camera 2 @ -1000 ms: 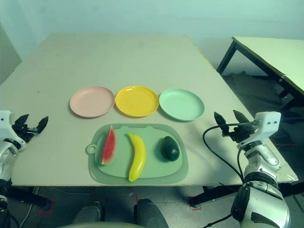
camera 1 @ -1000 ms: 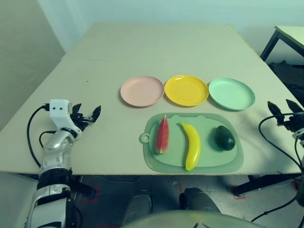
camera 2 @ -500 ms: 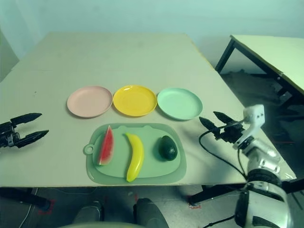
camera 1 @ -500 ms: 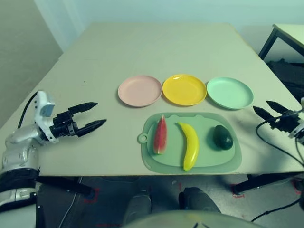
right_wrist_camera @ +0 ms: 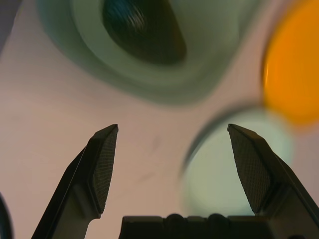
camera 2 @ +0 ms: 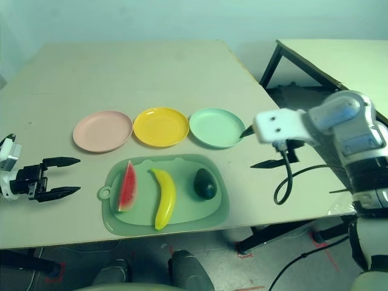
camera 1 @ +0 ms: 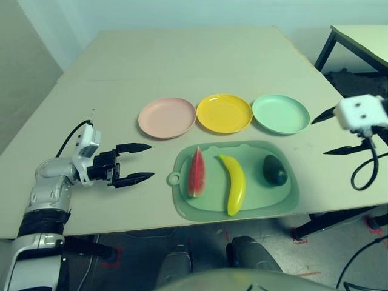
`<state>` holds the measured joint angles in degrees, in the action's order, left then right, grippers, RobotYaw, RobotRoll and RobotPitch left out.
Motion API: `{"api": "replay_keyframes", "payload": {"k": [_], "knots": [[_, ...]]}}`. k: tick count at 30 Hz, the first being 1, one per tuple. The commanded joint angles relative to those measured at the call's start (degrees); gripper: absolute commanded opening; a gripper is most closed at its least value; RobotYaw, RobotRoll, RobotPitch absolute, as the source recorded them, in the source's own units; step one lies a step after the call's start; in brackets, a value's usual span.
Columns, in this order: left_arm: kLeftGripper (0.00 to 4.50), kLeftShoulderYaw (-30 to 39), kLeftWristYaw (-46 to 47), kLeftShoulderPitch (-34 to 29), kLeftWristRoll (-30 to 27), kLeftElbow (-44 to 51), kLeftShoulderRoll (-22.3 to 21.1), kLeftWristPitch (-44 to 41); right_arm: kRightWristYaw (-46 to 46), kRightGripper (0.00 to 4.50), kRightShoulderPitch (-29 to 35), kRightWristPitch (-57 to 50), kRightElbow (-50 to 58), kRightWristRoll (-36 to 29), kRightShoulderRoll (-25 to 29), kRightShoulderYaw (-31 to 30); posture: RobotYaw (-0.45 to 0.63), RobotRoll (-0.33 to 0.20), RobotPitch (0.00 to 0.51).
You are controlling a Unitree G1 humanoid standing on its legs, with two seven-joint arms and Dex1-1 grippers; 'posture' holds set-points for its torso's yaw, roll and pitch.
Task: Place the fruits into color-matched plates.
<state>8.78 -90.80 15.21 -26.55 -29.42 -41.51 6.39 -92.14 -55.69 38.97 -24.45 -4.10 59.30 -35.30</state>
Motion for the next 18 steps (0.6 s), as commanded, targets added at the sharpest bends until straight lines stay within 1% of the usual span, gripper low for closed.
{"api": "replay_keyframes", "payload": {"k": [1,7,10,15,18], "knots": [[4.50,-0.7,-0.3,-0.1,1.1,-0.7,0.1,0.7,-0.4,4.43,-1.9,7.1,-1.6,-0.6,-1.8,-6.1,-0.13,0.000,0.040],[4.50,-0.9,-0.8,0.2,1.4,-1.5,-0.4,1.5,-0.4,4.43,-2.9,12.9,-3.1,-1.1,-1.7,-12.1,-0.12,0.000,0.032],[4.50,-0.7,-0.6,0.3,1.5,-2.1,-0.4,2.4,-0.4,4.43,-2.3,14.0,-2.9,-1.4,-1.5,-13.9,-0.11,0.000,0.030],[4.50,-0.4,-0.5,0.2,2.0,-2.6,-0.3,3.5,-0.4,4.43,-0.7,13.5,-1.1,-2.8,-1.6,-15.1,-0.11,0.000,0.030],[4.50,-0.1,-0.4,-0.1,1.6,-2.9,-0.1,3.6,-0.4,4.43,0.2,14.8,-1.9,-1.0,-2.9,-14.8,-0.10,0.000,0.024]]}}
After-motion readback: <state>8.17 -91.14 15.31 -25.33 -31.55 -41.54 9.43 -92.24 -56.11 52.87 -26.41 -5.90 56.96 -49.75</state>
